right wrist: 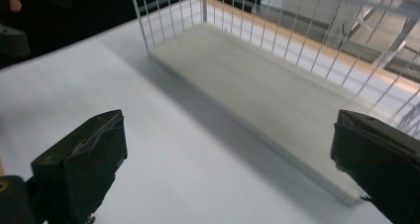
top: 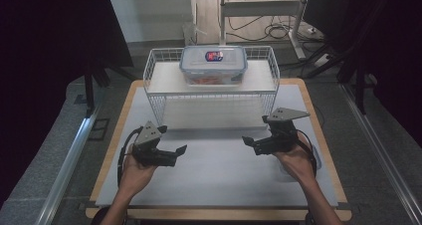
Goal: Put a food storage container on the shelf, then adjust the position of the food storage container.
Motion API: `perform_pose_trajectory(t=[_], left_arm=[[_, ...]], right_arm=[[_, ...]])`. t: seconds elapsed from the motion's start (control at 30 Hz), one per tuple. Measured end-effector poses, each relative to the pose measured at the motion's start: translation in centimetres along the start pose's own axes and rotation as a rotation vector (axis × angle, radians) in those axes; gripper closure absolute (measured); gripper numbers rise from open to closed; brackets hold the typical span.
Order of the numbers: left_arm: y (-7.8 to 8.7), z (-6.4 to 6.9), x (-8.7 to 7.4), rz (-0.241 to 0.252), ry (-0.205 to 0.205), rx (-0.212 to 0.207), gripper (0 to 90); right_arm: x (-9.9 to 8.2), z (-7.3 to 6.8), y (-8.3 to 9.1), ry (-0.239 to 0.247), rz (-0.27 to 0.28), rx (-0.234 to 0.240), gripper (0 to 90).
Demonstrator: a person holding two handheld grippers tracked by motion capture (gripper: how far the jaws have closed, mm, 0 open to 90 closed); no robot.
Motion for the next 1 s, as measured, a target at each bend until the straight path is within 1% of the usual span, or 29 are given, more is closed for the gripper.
perform_pose_trajectory(t=[0.03,0.07,0.13,0.17,0.2,0.23,0.27,0.4,0.43,0.47,0.5,0.53,0.57,0.6,0.63,0.67,0.73,0.9,0.93,0.97,1.0], left_arm=[[-0.1,0.1,-0.4,-0.003,-0.001,0.002,7.7],[-0.2,0.2,-0.7,-0.006,-0.002,-0.003,7.7],[-0.3,0.4,-1.4,-0.002,-0.01,-0.012,7.8],[-0.5,0.6,-1.9,-0.002,-0.013,-0.02,8.3],[-0.5,0.6,-1.9,-0.002,-0.013,-0.02,8.4],[-0.5,0.7,-2.3,-0.002,-0.01,-0.032,8.4],[-0.6,0.7,-2.6,-0.003,-0.01,-0.032,8.5],[-0.9,0.7,-4.2,-0.016,0.009,-0.03,8.6],[-0.9,0.6,-4.7,-0.023,0.022,-0.034,8.5],[-1.0,0.6,-5.2,-0.031,0.031,-0.037,8.5],[-1.0,0.6,-5.8,-0.043,0.04,-0.037,8.5],[-1.0,0.6,-6.2,-0.052,0.045,-0.032,8.5],[-1.0,0.5,-7.0,-0.071,0.043,-0.025,8.5],[-1.0,0.5,-7.0,-0.071,0.043,-0.025,8.4],[-0.9,0.4,-7.4,-0.081,0.044,-0.019,8.4],[-0.9,0.4,-7.6,-0.084,0.047,-0.018,8.4],[-0.7,0.3,-7.7,-0.078,0.058,-0.019,8.1],[-0.5,0.0,-7.7,-0.061,0.082,-0.018,8.0],[-0.6,-0.1,-7.8,-0.061,0.084,-0.016,8.2],[-0.6,-0.1,-7.8,-0.063,0.081,-0.012,8.2],[-0.6,-0.1,-7.9,-0.064,0.079,-0.008,8.2]], right_arm=[[-0.6,-0.2,0.1,-0.003,0.004,-0.007,0.4],[-0.6,-0.2,0.1,-0.003,0.004,-0.007,0.4],[-1.2,-0.5,0.0,-0.014,0.0,0.012,0.3],[-1.9,-0.7,-0.1,-0.016,-0.003,0.018,0.3],[-1.9,-0.7,-0.1,-0.016,-0.003,0.018,0.3],[-2.2,-0.8,-0.2,-0.016,-0.003,0.02,0.3],[-2.6,-1.0,-0.2,-0.017,-0.004,0.027,0.3],[-4.2,-1.6,-0.4,-0.011,0.001,0.036,0.3],[-5.0,-1.8,-0.5,-0.009,0.003,0.031,0.6],[-5.0,-1.8,-0.5,-0.009,0.003,0.031,0.6],[-5.4,-1.9,-0.5,-0.011,0.002,0.029,0.6],[-5.8,-2.0,-0.7,-0.014,-0.007,0.027,0.6],[-6.8,-2.2,-0.9,-0.023,-0.026,0.024,0.6],[-6.8,-2.2,-0.9,-0.023,-0.026,0.024,0.6],[-7.5,-2.2,-1.3,-0.029,-0.041,0.02,0.6],[-7.5,-2.2,-1.3,-0.029,-0.041,0.02,0.6],[-8.1,-2.2,-1.6,-0.027,-0.051,0.016,0.6],[-9.0,-1.6,-1.8,-0.012,-0.092,-0.045,0.5],[-9.1,-1.4,-1.8,-0.018,-0.095,-0.051,0.1],[-9.4,-1.1,-1.7,-0.049,-0.105,-0.061,0.0],[-9.4,-1.1,-1.7,-0.049,-0.105,-0.061,0.0]])
Point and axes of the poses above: each handheld gripper's, and its own axes: y roughly backward along the jaws, x roughly out of its top, z roughly to its right, the point moved 9 cm from there along -y, roughly forward along the jaws, and after that the axes turned 4 degrees about y, right-handed, at the moved point
